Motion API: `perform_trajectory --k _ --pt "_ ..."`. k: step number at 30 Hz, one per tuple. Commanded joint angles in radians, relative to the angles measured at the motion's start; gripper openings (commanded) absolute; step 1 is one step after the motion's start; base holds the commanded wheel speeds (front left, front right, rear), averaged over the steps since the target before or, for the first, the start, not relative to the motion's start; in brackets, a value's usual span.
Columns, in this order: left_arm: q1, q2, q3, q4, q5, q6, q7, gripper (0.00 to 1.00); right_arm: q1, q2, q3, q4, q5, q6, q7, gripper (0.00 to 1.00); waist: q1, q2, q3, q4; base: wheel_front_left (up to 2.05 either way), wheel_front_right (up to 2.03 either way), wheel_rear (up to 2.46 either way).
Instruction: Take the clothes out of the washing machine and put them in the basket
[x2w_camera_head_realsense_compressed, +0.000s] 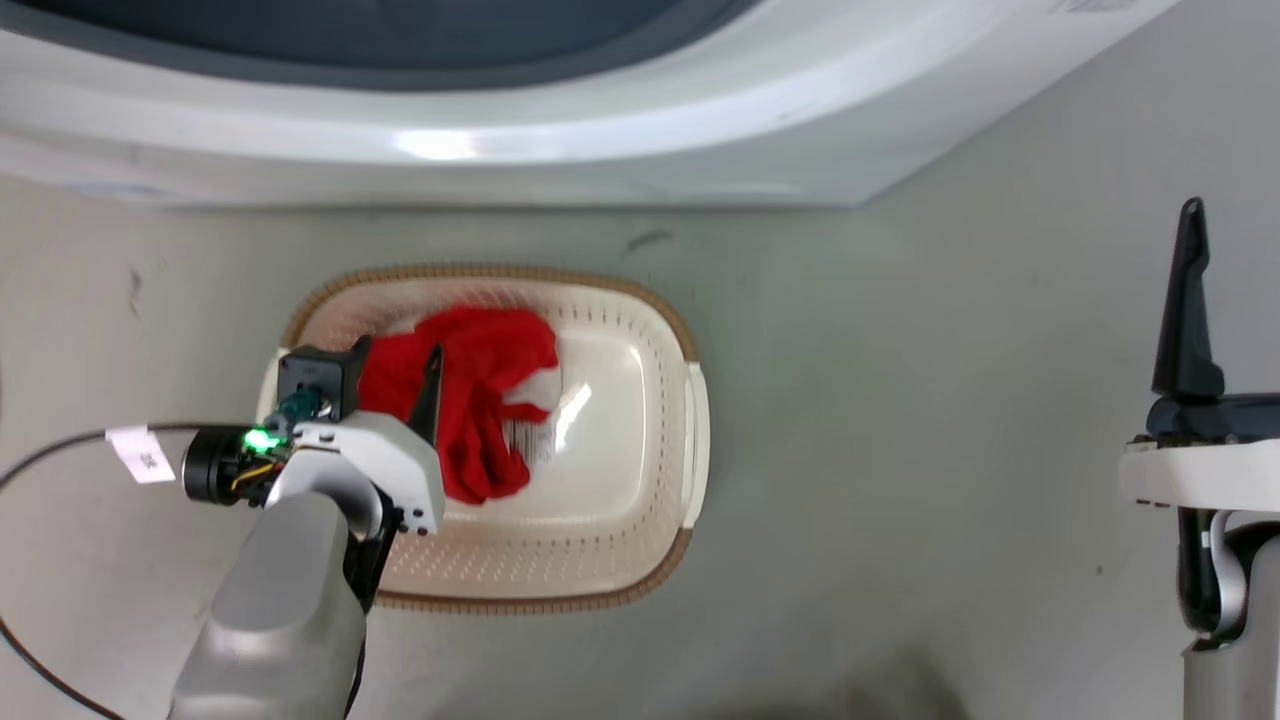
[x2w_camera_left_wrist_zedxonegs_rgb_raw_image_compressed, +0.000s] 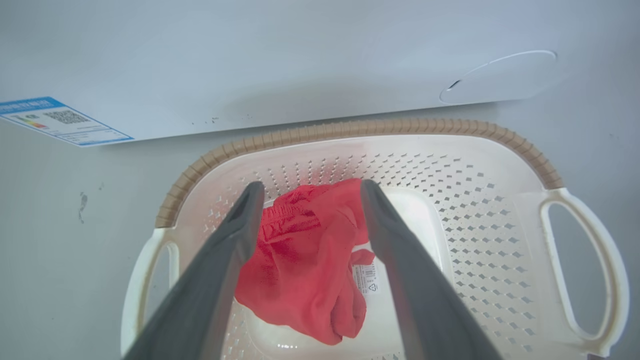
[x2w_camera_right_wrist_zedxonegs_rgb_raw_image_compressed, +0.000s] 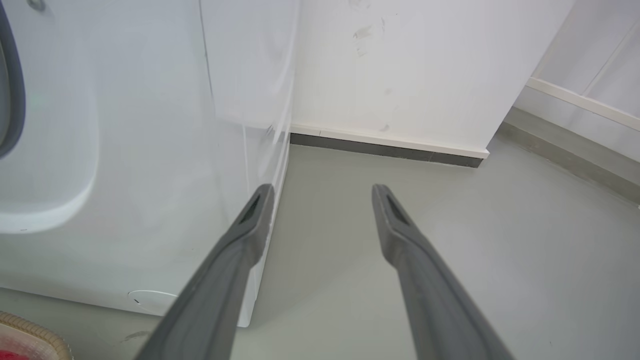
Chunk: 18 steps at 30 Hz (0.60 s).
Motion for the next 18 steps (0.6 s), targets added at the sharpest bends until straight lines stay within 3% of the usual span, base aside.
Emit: perform_trajectory --k 1,10,18 --pt "0.036 0.002 0.0 -0.035 0.0 -0.003 -0.002 1.0 0.018 0.0 0.003 0.008 0.006 -0.001 -0.002 1.0 0.0 0.0 -0.094 0.001 0.0 0.0 0.0" --pt "0.216 0.044 0.012 -0.316 -0.02 -0.006 -0.002 1.0 0.068 0.0 0.008 0.05 0.029 -0.001 -0.002 1.0 0.0 0.0 -0.254 -0.004 0.0 0.0 0.0" --pt "0.297 0.084 0.019 -0.514 -0.091 -0.007 -0.002 1.0 0.096 0.0 0.022 0.06 0.05 -0.001 -0.002 1.0 0.0 0.0 -0.298 -0.031 0.0 0.0 0.0"
